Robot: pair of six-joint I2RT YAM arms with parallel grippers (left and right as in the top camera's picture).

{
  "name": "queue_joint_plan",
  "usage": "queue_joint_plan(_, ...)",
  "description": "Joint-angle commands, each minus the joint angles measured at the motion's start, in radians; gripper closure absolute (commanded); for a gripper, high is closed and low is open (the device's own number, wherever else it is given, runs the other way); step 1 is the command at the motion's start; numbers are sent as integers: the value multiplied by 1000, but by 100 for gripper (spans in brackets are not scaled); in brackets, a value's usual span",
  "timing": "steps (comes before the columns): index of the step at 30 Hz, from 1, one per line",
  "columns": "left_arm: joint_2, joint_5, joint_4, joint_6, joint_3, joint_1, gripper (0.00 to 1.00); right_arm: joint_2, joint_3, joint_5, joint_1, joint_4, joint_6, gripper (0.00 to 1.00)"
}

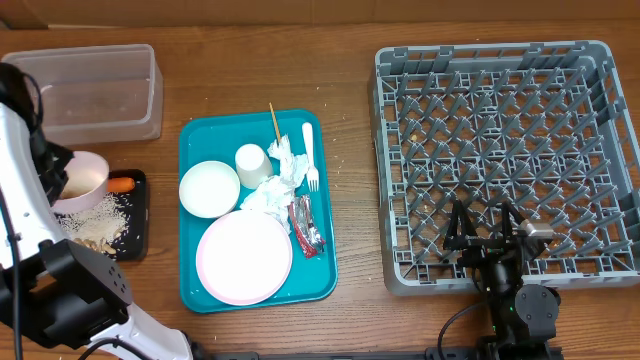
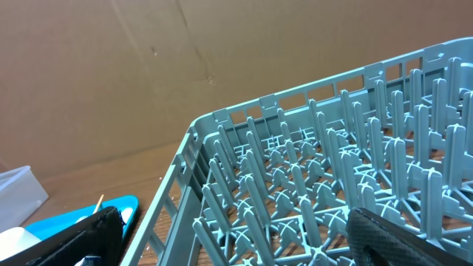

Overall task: Sort waste into correct bins and load items into the dishwasher rack
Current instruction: 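Lift the pink bowl over the black tray and tip out the rice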

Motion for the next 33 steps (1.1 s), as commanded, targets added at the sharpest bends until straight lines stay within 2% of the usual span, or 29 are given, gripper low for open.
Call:
queue_joint_plan(1, -28, -202, -11, -110, 11, 19, 96, -12, -10, 13, -6, 7, -3, 0)
queue_joint_plan(12, -26, -447, 14, -243, -174, 18, 96, -12, -10, 13, -6, 7, -3, 0)
queue_joint_plan(26, -26, -574, 155, -238, -373, 18, 96, -12, -10, 13, -6, 7, -3, 0)
queue_joint_plan(33, -26, -671, 264, -107, -411, 17, 96, -12, -10, 13, -6, 7, -3, 0)
